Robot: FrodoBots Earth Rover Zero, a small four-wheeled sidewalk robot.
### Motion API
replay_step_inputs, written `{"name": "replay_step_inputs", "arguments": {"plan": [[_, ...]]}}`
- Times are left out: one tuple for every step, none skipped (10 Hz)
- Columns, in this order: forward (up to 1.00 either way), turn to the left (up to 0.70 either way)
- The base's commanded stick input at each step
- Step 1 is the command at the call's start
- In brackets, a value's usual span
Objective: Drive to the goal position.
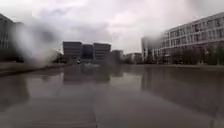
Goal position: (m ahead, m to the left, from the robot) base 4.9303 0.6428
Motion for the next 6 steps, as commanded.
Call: {"name": "replay_step_inputs", "arguments": {"plan": [[0.7, 0.12], [0.7, 0.34], [0.7, 0.23], [0.7, 0.01], [0.7, 0.0], [0.7, 0.0]]}}
